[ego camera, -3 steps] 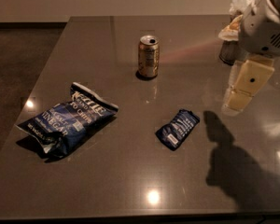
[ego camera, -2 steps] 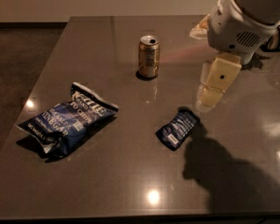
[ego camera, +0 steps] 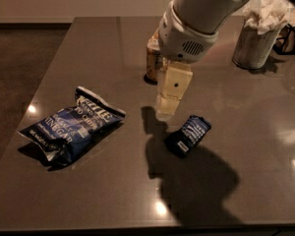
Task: Move blue chip bag near rxbar blueberry
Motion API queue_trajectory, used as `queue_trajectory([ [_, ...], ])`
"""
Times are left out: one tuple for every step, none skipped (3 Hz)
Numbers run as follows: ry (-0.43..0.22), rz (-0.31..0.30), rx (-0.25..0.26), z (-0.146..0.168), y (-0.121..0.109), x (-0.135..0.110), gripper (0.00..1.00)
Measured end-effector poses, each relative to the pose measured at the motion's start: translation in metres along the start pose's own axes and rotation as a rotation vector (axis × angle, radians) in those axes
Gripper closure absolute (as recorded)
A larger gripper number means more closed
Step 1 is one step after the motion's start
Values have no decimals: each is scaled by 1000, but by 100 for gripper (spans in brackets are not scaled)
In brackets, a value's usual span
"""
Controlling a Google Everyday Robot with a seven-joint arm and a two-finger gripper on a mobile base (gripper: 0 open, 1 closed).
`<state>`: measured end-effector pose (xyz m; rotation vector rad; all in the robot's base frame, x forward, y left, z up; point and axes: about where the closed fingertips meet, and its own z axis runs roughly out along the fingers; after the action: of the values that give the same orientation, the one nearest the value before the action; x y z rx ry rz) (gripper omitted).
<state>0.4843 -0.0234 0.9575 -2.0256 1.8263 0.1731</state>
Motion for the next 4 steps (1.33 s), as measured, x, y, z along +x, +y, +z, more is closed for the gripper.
queue_trajectory([
  [-11, -38, -32, 28, -3, -27, 0],
  [-10, -76, -61, 59, -2, -51, 0],
  [7, -107, -89, 87, -1, -67, 0],
  [26, -115, -127, 113, -4, -74, 0],
])
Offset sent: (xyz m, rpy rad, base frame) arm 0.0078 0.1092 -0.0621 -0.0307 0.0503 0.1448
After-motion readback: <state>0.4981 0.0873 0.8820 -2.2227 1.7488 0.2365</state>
